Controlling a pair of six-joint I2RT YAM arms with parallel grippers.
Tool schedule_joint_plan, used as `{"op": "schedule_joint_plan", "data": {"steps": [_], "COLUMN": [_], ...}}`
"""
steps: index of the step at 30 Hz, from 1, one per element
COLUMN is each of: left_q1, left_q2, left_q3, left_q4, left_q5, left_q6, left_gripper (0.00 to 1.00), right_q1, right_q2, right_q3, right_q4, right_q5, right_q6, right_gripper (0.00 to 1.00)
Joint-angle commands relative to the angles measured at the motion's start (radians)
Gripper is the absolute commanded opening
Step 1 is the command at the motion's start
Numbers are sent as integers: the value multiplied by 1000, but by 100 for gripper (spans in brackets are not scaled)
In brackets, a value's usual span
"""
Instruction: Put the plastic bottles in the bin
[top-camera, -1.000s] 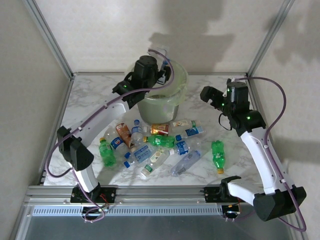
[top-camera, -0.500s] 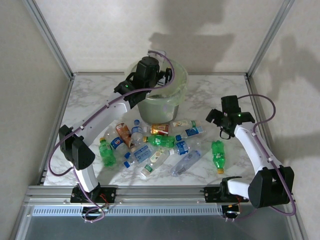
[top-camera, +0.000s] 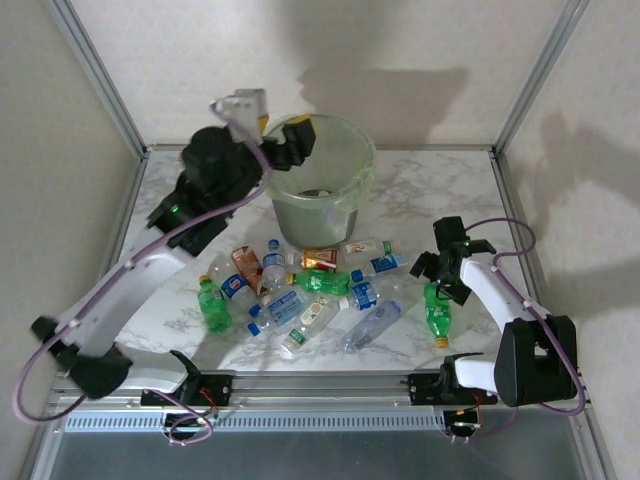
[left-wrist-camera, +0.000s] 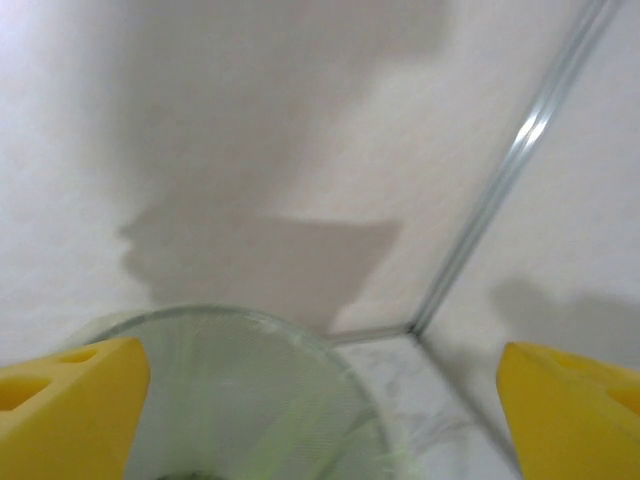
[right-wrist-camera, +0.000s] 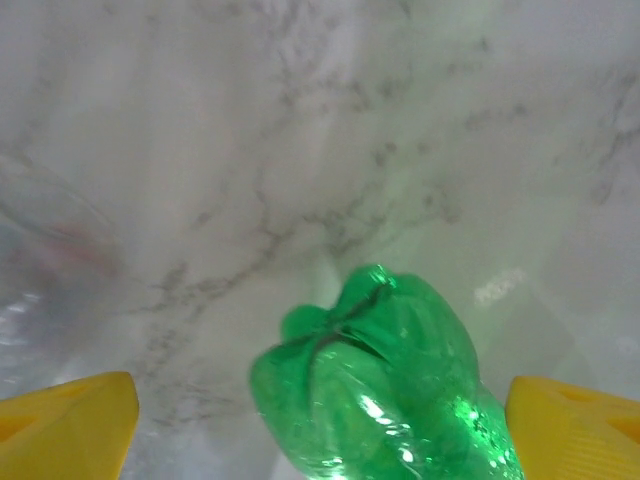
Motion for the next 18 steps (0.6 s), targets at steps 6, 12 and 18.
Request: {"op": "schedule_joint_plan", "data": {"steps": [6,12,18], "left_q1": [5,14,17], "left_q2": [-211,-229,-223], "left_q3": [-319,-378,-407], "left_q4": [190,171,161], "left_q5": [84,90,105], "left_q6": [-136,-194,-212], "left_gripper": [93,91,89], "right_q1": [15,20,20], "right_q2": [-2,32,65], "right_q3": [-48,-77,-82], "right_q4": [-42,-7,24], "right_q5": [-1,-2,16], "right_q6": [33,46,53], "right_gripper": [95,89,85]}}
